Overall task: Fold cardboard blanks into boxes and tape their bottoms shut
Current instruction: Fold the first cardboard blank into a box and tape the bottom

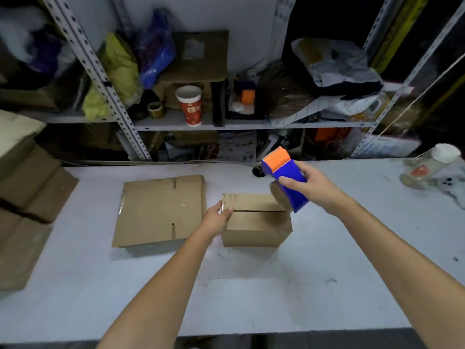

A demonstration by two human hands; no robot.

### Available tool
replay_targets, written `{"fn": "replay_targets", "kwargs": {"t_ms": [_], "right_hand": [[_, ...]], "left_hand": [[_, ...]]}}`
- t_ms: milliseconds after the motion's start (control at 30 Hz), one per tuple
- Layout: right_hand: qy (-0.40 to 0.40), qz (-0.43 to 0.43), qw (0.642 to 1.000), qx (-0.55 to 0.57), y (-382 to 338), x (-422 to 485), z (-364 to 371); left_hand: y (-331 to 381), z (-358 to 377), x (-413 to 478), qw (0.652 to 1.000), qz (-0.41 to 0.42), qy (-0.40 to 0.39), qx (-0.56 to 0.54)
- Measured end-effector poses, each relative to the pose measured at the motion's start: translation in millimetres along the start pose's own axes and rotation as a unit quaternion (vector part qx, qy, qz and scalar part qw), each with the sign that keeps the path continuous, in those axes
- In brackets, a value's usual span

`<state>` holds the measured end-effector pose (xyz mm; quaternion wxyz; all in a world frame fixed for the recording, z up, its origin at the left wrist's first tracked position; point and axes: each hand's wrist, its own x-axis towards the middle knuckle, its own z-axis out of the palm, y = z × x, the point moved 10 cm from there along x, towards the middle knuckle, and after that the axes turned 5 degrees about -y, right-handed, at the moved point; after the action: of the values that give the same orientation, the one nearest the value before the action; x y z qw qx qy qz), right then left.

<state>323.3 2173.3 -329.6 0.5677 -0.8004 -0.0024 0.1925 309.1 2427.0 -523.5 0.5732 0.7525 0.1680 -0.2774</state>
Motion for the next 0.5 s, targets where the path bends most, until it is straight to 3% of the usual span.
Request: {"fn": "replay_targets", "kwargs": {"t_ms": [200,400,500], "right_hand": [[-0.183,0.065,0.973,-0.128,14.0,27.5,54.1],[-0.236,0.081,0.96,-0.128,17.2,30.8,59.6],[-0.251,0.08,0.955,-0.138,17.3,33.2,60.9]], "left_hand": [[10.8,1.6,-18.6,1.0,0.0,-0.003,0.001],[38.2,-1.9,-32.3,0.997,0.014,0.003,0.073],[61.8,-23.9,-42.1,0.989,0.041,0.081,0.115]]}}
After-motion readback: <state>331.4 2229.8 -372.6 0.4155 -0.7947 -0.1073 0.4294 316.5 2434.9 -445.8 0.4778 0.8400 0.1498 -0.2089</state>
